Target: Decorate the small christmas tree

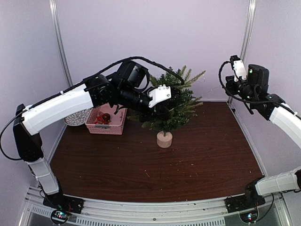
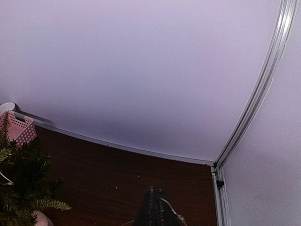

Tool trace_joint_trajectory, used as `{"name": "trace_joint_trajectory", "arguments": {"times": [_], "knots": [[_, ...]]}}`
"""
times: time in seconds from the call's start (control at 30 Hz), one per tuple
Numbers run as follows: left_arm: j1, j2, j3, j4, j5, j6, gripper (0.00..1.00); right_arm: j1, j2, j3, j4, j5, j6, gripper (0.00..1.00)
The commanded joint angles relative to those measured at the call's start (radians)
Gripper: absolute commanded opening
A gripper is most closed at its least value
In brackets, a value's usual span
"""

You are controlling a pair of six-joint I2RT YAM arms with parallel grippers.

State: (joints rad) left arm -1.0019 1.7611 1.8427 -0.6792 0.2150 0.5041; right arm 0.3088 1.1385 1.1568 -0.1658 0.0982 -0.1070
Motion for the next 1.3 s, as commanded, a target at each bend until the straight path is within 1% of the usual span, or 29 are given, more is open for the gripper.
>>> {"name": "trace_joint_trajectory", "arguments": {"times": [0.0, 0.17, 0.33, 0.57, 0.63, 0.8, 0.9, 1.03, 1.27], "knots": [[-0.003, 0.020, 0.025, 0.046, -0.108, 0.034, 0.00, -0.011, 0.070, 0.065, 0.041, 0.018, -0.018, 0.00], [-0.006, 0.032, 0.023, 0.075, -0.186, 0.040, 0.00, -0.022, 0.177, 0.125, 0.064, -0.022, -0.026, 0.00], [-0.005, 0.016, 0.018, 0.099, -0.200, 0.041, 0.00, -0.042, 0.255, 0.164, 0.103, -0.090, -0.024, 0.00], [-0.005, -0.025, -0.003, 0.104, -0.199, 0.053, 0.00, -0.066, 0.303, 0.178, 0.146, -0.347, -0.006, 0.00], [-0.006, -0.033, -0.013, 0.098, -0.200, 0.063, 0.00, -0.081, 0.317, 0.175, 0.161, -0.463, 0.019, 0.00], [-0.005, -0.059, -0.045, 0.102, -0.200, 0.077, 0.00, -0.132, 0.359, 0.183, 0.207, -0.643, 0.095, 0.00], [-0.004, -0.059, -0.043, 0.101, -0.241, 0.098, 0.00, -0.159, 0.395, 0.200, 0.224, -0.731, 0.153, 0.00], [-0.004, -0.033, -0.030, 0.078, -0.252, 0.115, 0.00, -0.186, 0.465, 0.247, 0.228, -0.833, 0.204, 0.00], [-0.001, -0.005, -0.049, 0.071, -0.279, 0.133, 0.00, -0.194, 0.591, 0.297, 0.254, -0.985, 0.271, 0.00]]}}
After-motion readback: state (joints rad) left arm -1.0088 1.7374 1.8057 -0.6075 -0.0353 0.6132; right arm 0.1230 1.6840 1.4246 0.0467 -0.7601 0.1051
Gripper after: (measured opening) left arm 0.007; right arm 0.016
